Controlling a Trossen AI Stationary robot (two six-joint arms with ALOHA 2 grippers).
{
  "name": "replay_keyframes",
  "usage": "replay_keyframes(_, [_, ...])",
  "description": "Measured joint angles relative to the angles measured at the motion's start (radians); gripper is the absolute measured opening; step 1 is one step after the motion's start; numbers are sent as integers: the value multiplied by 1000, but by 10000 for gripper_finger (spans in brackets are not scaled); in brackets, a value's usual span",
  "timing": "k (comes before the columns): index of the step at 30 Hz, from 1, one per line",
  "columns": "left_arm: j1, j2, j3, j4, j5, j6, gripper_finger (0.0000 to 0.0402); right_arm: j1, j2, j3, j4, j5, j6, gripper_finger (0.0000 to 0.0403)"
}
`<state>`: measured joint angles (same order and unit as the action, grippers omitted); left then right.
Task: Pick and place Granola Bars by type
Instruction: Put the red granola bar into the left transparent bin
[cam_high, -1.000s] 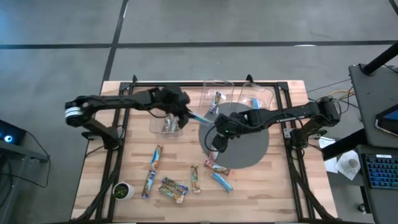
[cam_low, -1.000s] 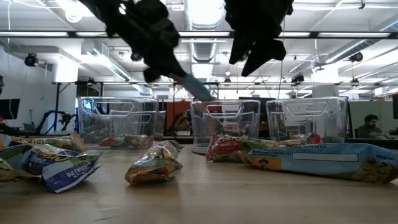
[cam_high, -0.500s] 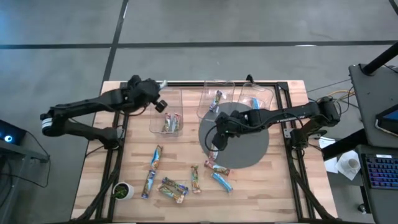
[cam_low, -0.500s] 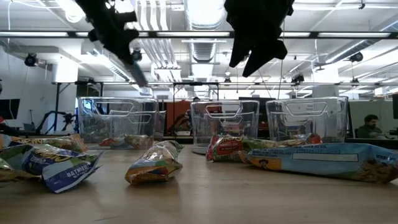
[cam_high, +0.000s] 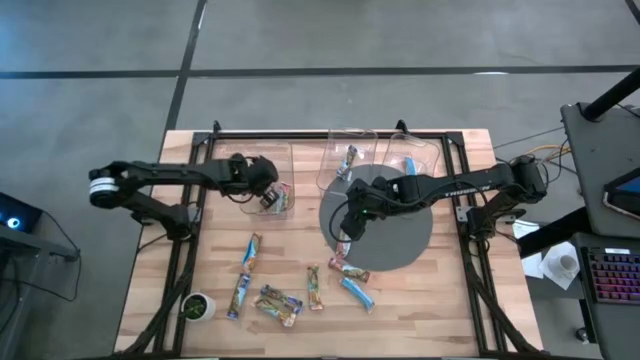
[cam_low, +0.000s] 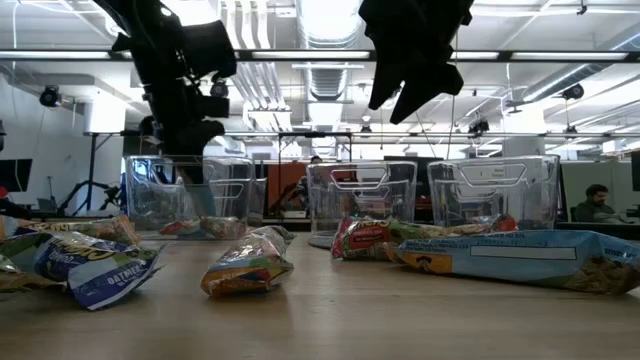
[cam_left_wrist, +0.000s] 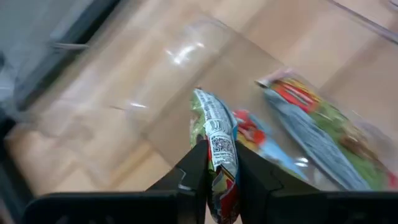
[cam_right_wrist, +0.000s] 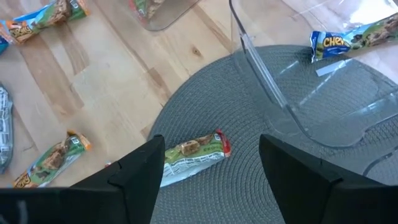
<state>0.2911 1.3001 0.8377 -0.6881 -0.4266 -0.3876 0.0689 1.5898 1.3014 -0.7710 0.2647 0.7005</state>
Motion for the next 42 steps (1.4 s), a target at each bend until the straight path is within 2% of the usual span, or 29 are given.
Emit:
replay_keyframes(9, [-20,-27,58,-2,23,65,121,0,0,0,-1,-2,0,249])
replay_keyframes(13, [-21,-57,95,-47,35,81,141,0,0,0,-4,-9,0,249])
replay_keyframes(22, [-40,-165,171,-54,120,117,145,0,0,0,-22,-69,0,249])
replay_keyframes(27, [-43,-212,199,-51,207,97,145,8,0,0,-119,-202,19,249])
replay_keyframes(31, [-52,-243,204,-48,250,93,145,45,10,-28,-169,-249,30,249])
replay_keyframes(38, [-62,-261,204,-47,255,93,145,111,85,-81,-125,-313,51,249])
replay_keyframes(42, [-62,-260,204,-46,255,95,145,168,120,-81,-114,-311,-7,249])
